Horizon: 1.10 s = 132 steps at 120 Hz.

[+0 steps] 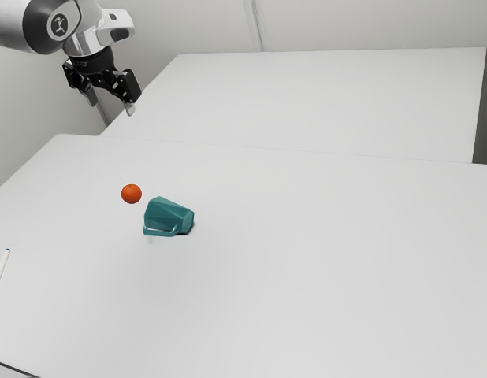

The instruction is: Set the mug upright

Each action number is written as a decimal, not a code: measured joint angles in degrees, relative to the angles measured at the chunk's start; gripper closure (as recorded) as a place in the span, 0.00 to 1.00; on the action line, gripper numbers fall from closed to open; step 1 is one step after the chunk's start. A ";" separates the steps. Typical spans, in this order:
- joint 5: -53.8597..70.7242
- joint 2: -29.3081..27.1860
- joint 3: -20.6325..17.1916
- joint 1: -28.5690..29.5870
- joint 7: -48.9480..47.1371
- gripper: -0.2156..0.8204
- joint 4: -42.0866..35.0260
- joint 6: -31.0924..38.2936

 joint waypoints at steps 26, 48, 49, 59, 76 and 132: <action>0.00 -0.27 -0.02 0.01 0.03 0.21 -0.68 0.09; -0.01 -0.37 0.28 -0.12 0.05 0.21 -0.96 0.20; -0.01 -0.36 0.30 -0.10 0.05 0.21 -0.98 0.24; -0.27 -0.24 0.60 0.16 0.07 0.21 -1.48 0.53; -4.71 0.24 0.71 4.13 0.08 0.21 -3.34 0.62; -35.60 19.21 0.72 23.15 3.61 0.21 -3.09 0.64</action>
